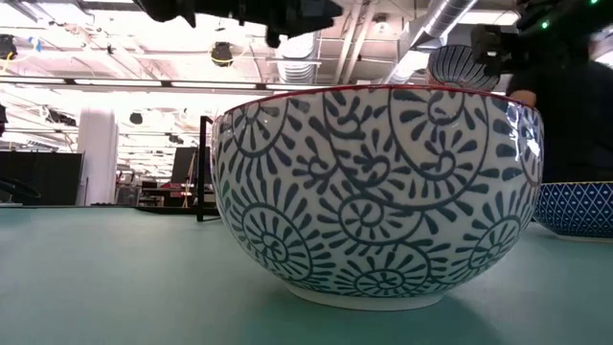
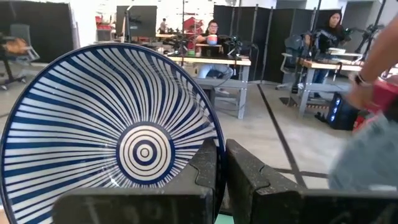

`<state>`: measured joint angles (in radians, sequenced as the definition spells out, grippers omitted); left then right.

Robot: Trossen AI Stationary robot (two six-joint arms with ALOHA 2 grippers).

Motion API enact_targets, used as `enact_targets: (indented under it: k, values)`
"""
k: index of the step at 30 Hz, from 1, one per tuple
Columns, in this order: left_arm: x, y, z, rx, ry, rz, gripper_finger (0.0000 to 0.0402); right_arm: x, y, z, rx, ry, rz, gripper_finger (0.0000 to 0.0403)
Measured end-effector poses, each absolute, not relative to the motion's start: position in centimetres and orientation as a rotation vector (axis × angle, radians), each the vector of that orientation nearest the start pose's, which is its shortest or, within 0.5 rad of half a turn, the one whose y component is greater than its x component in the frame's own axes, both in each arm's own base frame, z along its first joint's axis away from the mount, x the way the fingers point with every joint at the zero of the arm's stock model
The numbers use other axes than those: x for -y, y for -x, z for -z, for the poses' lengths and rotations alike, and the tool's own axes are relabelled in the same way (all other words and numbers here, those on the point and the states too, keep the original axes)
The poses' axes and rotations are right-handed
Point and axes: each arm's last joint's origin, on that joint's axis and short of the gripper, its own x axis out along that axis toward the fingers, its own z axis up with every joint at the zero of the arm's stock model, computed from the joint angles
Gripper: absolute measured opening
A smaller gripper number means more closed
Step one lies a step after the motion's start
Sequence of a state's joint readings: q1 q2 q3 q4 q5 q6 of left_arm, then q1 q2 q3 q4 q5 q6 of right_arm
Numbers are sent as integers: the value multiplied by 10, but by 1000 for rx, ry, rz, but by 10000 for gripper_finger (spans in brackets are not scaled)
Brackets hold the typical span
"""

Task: Place and stack bowls onto a shelf
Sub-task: Put the blue patterned bowl on the shelf

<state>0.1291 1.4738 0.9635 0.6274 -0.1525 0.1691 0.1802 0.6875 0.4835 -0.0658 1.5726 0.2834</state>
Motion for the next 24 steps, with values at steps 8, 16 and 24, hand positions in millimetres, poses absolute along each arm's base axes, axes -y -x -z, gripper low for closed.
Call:
enact_targets:
  k: [8, 16, 24]
  values:
    - [-46, -387, -291, 115, -230, -241, 169, -2, -158, -276, -22, 5, 1315, 40]
    - [-53, -417, -299, 13, -220, -338, 169, -9, -198, -266, -227, 268, 1220, 40]
    - [-55, -416, -300, -33, -280, -426, 169, -17, -224, -271, -270, 367, 1178, 40]
